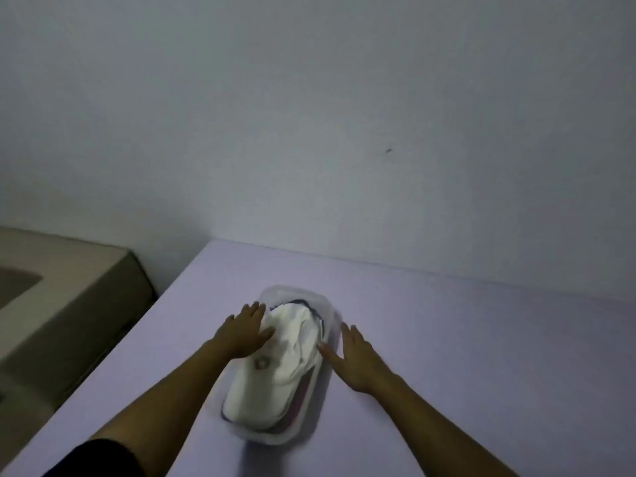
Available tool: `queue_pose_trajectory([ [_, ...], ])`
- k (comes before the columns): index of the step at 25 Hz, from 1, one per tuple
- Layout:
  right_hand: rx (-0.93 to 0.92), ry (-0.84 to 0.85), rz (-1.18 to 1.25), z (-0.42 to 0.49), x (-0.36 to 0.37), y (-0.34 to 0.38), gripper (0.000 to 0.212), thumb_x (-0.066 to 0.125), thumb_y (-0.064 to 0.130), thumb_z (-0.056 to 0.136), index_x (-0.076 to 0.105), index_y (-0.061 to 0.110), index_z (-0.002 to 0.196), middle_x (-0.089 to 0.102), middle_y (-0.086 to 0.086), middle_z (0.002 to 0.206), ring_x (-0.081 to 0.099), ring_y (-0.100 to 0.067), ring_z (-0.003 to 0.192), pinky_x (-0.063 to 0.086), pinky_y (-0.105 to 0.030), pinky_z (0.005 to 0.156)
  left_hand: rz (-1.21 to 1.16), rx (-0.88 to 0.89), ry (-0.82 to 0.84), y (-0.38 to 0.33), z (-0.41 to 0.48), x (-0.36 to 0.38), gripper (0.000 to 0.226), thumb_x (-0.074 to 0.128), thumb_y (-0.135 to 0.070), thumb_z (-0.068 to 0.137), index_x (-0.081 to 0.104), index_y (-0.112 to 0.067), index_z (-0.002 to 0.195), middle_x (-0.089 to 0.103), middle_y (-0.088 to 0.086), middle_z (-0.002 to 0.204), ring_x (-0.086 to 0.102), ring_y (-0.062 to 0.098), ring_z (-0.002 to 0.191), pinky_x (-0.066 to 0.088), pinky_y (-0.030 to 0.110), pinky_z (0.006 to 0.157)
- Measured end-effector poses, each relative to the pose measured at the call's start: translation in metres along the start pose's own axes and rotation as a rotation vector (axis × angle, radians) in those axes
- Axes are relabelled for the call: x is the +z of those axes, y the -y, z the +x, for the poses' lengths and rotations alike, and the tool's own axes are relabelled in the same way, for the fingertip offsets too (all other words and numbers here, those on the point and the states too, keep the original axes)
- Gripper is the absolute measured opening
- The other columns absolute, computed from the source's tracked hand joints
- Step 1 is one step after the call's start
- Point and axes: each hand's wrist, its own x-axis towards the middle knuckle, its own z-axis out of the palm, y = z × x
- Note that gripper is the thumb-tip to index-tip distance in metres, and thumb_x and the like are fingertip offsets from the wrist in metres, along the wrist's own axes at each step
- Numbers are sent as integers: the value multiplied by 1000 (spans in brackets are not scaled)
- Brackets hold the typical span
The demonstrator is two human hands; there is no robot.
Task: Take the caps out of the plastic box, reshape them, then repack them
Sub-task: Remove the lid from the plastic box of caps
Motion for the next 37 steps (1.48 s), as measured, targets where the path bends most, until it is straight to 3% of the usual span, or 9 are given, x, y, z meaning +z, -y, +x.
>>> queue_pose_trajectory([
  [4, 134, 94, 394, 4, 84, -18, 102, 49, 88, 58, 29, 32, 141, 46, -1, 145, 47, -21, 129, 40, -38, 108, -360, -278, 95, 62, -31, 34, 80, 40, -51, 94, 4, -7, 150, 8, 13, 160, 14, 28, 147, 18, 42, 118],
  [7, 214, 102, 669, 1, 123, -19, 101, 67, 78, 53, 46, 23, 134, 60, 7, 130, 58, -12, 116, 46, -35, 103, -774, -428, 225, 74, -48, 51, 76, 48, -55, 89, 22, -14, 148, 35, 12, 149, 40, 33, 132, 42, 47, 98],
  [10, 215, 50, 802, -8, 119, -17, 81, 81, 50, 59, 51, 20, 128, 66, 3, 118, 64, -14, 106, 52, -37, 96, -968, -361, 213, 70, -55, 50, 68, 60, -54, 79, 43, -15, 133, 54, 7, 125, 56, 27, 107, 55, 47, 86],
  [13, 213, -20, 860, -25, 81, -32, 58, 81, 26, 70, 55, 19, 121, 70, 0, 113, 67, -16, 101, 55, -38, 91, -1074, -277, 207, 38, -55, 52, 69, 63, -54, 69, 48, -17, 126, 58, 6, 121, 60, 25, 104, 58, 47, 80],
  [17, 229, -143, 874, -72, 9, -79, 43, 80, 15, 69, 62, 21, 107, 73, -2, 104, 69, -22, 96, 56, -43, 87, -1068, -168, 289, -44, -45, 70, 61, 65, -48, 79, 44, -16, 126, 54, 6, 123, 60, 26, 104, 60, 43, 76],
  [21, 333, -175, 858, -111, -30, -135, 34, 73, 7, 77, 61, 19, 107, 73, -3, 99, 70, -22, 92, 58, -41, 81, -1012, -150, 343, -118, -45, 100, 59, 62, -45, 85, 41, -14, 130, 52, 9, 126, 58, 28, 106, 60, 41, 75],
  [27, 391, -140, 904, -127, -28, -174, 61, 80, 18, 63, 59, 13, 120, 71, -9, 111, 68, -28, 100, 56, -46, 86, -911, -183, 308, -150, -58, 130, 54, 57, -47, 87, 43, -12, 126, 55, 8, 119, 58, 26, 102, 57, 40, 80],
  [31, 377, -145, 921, -125, -24, -176, 53, 78, 14, 72, 57, 14, 121, 68, -10, 115, 66, -29, 104, 52, -49, 94, -587, -224, -17, -159, -66, 136, 57, 65, -53, 78, 50, -4, 103, 57, 7, 93, 55, 20, 83, 45, 28, 67],
  [37, 359, -160, 894, -126, -20, -174, 50, 73, 11, 77, 56, 14, 123, 69, -8, 115, 66, -28, 104, 50, -51, 95, -566, -368, -8, -158, -71, 140, 59, 69, -61, 69, 37, -13, 59, 42, -2, 56, 46, 14, 58, 28, 22, 44],
])
